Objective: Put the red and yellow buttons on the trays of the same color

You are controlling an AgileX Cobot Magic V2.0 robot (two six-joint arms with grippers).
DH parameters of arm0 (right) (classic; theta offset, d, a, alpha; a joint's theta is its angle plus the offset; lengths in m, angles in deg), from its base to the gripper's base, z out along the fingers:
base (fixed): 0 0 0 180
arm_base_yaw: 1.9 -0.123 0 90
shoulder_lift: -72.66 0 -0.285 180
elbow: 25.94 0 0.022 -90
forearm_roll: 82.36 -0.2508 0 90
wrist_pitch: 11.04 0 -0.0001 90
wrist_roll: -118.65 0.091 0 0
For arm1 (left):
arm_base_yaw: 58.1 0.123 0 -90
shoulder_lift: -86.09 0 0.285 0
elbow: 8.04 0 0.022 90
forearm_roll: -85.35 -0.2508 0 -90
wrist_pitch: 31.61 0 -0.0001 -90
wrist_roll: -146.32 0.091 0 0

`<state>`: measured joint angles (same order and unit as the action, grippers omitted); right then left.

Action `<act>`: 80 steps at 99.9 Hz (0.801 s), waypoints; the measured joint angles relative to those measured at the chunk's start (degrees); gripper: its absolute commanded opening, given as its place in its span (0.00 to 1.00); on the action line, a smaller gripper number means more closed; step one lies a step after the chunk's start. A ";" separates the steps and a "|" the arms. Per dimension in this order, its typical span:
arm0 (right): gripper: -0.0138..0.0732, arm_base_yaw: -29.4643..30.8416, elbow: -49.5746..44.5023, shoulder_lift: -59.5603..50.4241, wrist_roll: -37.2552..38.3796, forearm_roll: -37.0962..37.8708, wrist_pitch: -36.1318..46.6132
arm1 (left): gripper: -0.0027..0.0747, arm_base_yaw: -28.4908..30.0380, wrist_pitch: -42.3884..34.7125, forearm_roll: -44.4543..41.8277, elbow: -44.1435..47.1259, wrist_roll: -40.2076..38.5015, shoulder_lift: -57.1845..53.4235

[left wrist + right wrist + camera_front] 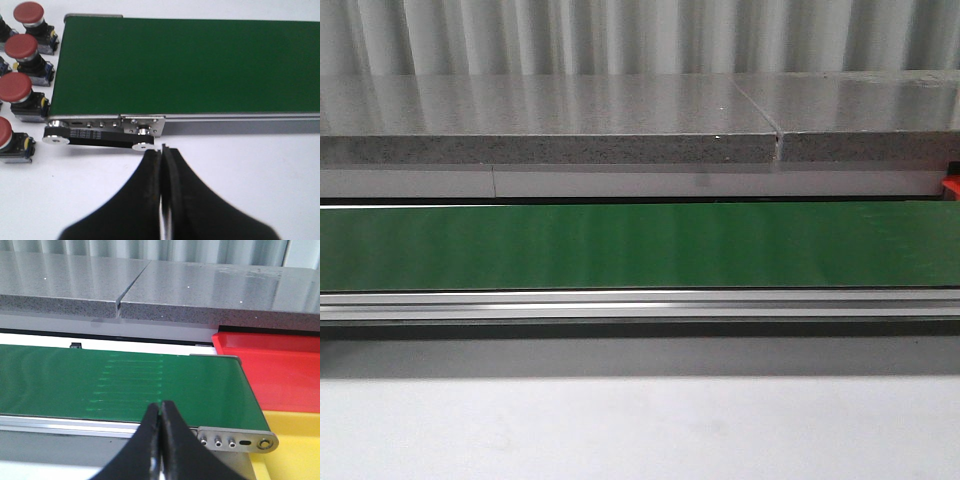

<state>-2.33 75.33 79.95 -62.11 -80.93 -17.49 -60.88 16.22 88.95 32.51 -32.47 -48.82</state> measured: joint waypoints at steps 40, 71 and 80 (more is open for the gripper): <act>0.08 0.00 0.00 0.00 0.00 0.00 0.00 | 0.20 0.00 2.84 0.00 -0.14 0.00 2.08; 0.08 0.00 0.00 0.00 0.00 0.00 0.00 | 0.82 0.00 4.11 0.00 -0.14 -1.21 2.08; 0.08 0.00 0.00 0.00 0.00 0.00 0.00 | 0.82 0.00 4.11 -0.77 -0.14 -5.24 2.08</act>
<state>-2.33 75.33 79.95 -62.11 -80.93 -17.49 -60.88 20.34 88.18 32.37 -37.71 -46.74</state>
